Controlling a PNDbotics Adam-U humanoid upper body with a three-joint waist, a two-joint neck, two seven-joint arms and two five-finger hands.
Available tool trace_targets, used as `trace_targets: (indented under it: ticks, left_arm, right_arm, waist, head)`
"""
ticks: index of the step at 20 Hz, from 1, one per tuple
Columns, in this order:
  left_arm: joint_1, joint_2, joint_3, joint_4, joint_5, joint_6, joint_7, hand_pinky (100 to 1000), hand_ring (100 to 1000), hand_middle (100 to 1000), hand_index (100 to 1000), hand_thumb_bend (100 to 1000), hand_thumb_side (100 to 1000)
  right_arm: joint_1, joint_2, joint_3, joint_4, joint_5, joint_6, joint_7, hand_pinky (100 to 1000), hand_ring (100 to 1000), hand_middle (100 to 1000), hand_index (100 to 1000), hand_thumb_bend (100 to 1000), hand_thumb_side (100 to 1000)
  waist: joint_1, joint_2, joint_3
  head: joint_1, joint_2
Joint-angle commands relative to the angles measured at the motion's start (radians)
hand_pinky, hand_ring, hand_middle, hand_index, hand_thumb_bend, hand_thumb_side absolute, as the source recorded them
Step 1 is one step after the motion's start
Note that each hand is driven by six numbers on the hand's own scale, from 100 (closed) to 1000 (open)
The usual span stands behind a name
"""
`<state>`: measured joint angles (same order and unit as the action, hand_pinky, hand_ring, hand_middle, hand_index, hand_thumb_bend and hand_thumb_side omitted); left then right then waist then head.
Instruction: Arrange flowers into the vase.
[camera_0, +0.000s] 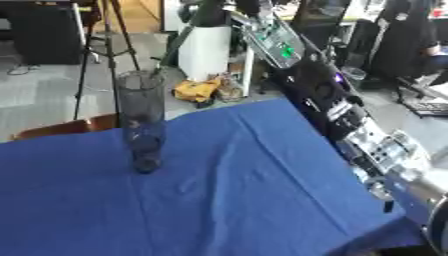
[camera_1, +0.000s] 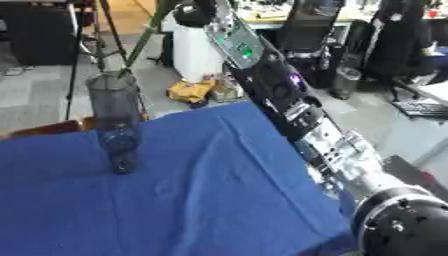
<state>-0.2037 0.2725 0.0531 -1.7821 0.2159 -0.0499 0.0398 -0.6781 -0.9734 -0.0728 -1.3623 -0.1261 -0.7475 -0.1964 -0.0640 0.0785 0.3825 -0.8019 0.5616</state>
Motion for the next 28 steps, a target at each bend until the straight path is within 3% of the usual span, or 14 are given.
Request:
trace_targets:
  ticks: [1,10,19,22,24,25,28]
  left_arm:
    - [-0.012,0.016,0.006,-0.011,0.0,-0.003,0.001,491,546,600,821,336,925]
    - [-0.014,0.014,0.006,-0.012,0.0,-0.003,0.002,491,546,600,821,336,925]
    - [-0.012,0.013,0.007,-0.01,0.0,-0.002,0.002,490,544,599,820,340,932]
    - [-0.02,0.01,0.01,-0.012,-0.004,-0.003,0.003,490,544,598,820,340,932]
    - [-0.022,0.01,0.01,-0.012,-0.006,-0.003,0.003,490,544,598,820,340,932]
    - [-0.022,0.01,0.01,-0.013,-0.006,-0.003,0.003,492,544,598,820,342,936]
    - [-0.025,0.006,0.011,-0.012,-0.008,-0.002,0.002,492,544,598,820,342,936]
  right_arm:
    - [-0.018,-0.028,-0.014,-0.025,0.025,-0.003,-0.05,100,100,100,235,100,1000]
    - [-0.01,-0.024,0.011,-0.036,0.125,0.006,-0.176,100,100,100,235,100,1000]
    - [-0.007,-0.023,0.021,-0.038,0.157,0.015,-0.209,100,106,100,243,100,1000]
    - [0.017,-0.025,0.032,-0.004,0.189,-0.005,-0.179,100,108,100,244,100,1000]
    - [0.016,-0.017,0.024,0.014,0.218,-0.02,-0.162,100,108,100,244,100,1000]
    - [0.015,-0.014,0.023,0.021,0.23,-0.025,-0.161,100,157,100,254,100,1000]
    - [0.029,0.001,0.049,0.055,0.26,-0.027,-0.133,100,162,100,253,100,1000]
  waist:
    - [-0.013,-0.022,0.005]
    - [-0.016,-0.019,0.01]
    - [-0.018,-0.017,0.012]
    - [-0.048,0.008,0.041]
    - [-0.052,0.011,0.045]
    - [-0.053,0.012,0.046]
    - [-0.069,0.025,0.049]
  head:
    - [0.001,-0.012]
    - [-0.001,-0.014]
    - [-0.002,-0.01]
    - [-0.013,-0.005]
    - [-0.015,-0.004]
    - [-0.015,-0.004]
    - [-0.024,0.002]
